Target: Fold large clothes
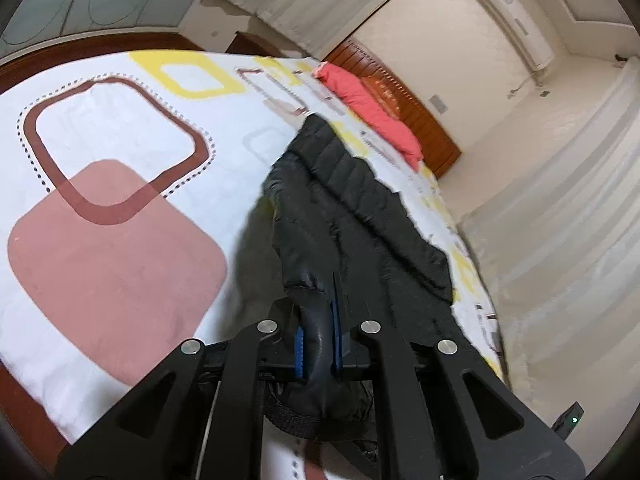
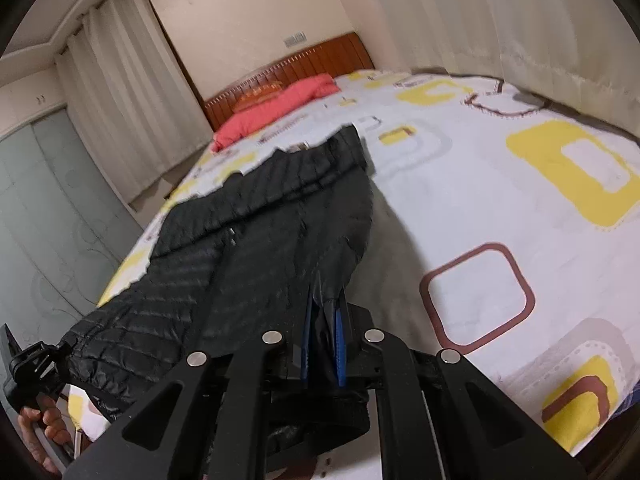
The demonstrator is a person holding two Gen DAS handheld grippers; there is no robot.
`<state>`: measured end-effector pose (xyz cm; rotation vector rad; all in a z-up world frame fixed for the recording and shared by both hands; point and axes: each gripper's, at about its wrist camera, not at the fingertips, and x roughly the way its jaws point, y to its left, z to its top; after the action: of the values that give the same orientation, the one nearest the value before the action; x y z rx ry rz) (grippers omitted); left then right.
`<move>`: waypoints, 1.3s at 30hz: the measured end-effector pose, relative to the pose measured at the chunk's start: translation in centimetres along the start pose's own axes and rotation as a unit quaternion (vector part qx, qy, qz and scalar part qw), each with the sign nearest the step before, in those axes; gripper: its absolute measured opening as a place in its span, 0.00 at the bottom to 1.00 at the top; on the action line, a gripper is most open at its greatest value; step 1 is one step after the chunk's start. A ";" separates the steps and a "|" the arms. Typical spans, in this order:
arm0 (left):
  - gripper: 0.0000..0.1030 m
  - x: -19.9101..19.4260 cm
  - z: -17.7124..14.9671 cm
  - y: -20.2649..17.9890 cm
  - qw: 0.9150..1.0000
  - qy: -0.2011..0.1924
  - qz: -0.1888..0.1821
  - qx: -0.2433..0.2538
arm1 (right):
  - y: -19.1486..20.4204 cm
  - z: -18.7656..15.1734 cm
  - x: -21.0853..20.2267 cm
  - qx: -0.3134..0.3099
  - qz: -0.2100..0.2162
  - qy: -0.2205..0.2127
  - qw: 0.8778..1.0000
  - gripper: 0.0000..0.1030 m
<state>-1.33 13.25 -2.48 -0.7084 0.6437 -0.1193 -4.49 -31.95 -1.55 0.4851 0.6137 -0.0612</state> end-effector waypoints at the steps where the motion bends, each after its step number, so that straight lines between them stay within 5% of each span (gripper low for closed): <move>1: 0.09 -0.7 0.0 -0.4 1.000 -0.004 -0.007 0.002 | 0.2 0.3 -0.7 0.001 0.006 -0.007 1.000 0.09; 7: 0.08 -3.9 2.0 -2.9 0.998 -0.034 -0.044 0.018 | 1.1 2.4 -3.8 -0.001 0.036 -0.052 0.998 0.09; 13: 0.08 -0.3 6.5 -4.2 0.998 -0.045 -0.042 0.029 | 2.1 7.7 -0.7 -0.009 0.063 -0.078 0.995 0.09; 26: 0.08 21.3 18.5 -9.2 0.997 -0.029 0.040 0.064 | 6.4 20.0 18.2 -0.029 0.040 -0.049 0.998 0.09; 34: 0.08 34.3 20.2 -8.0 0.987 -0.006 0.126 0.101 | 4.2 22.5 32.6 0.002 -0.013 0.019 1.000 0.09; 39: 0.08 39.5 19.5 -7.2 0.977 0.014 0.167 0.134 | 2.7 21.4 38.2 0.015 -0.029 0.061 0.998 0.10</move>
<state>42.59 6.49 -6.84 -0.3324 0.7488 0.0934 38.84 -36.04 -6.87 0.5018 0.7485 -0.0970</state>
